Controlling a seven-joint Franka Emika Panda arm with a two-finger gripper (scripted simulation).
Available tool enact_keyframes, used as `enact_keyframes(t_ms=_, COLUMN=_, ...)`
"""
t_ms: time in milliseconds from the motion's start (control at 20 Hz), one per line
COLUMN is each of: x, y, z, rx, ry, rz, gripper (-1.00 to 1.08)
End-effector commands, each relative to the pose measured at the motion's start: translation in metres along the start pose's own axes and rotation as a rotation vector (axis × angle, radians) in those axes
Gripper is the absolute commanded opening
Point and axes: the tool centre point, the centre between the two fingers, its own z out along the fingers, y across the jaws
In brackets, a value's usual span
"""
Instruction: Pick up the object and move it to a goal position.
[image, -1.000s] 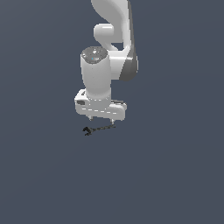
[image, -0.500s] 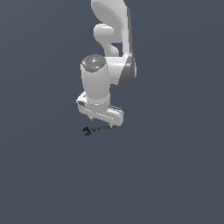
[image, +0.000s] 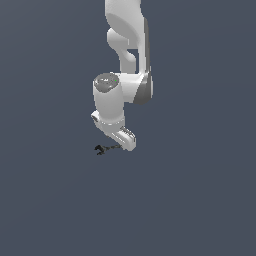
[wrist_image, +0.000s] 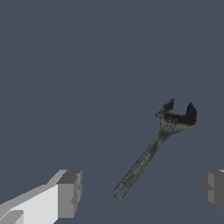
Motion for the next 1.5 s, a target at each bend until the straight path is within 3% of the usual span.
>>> enact_keyframes(t_ms=0, x=-0.001, y=0.003, z=0.008, rx=-0.002, ry=-0.003, rz=0.079, gripper=1.0)
enact_keyframes(t_ms=850, x=-0.009, y=0.03, z=0.055, rx=-0.023, ry=-0.005, rz=0.58, gripper=1.0)
enact_keyframes(t_ms=1450, x=-0.012, y=0.039, z=0.068, rx=-0.032, ry=0.001, rz=0.732, gripper=1.0)
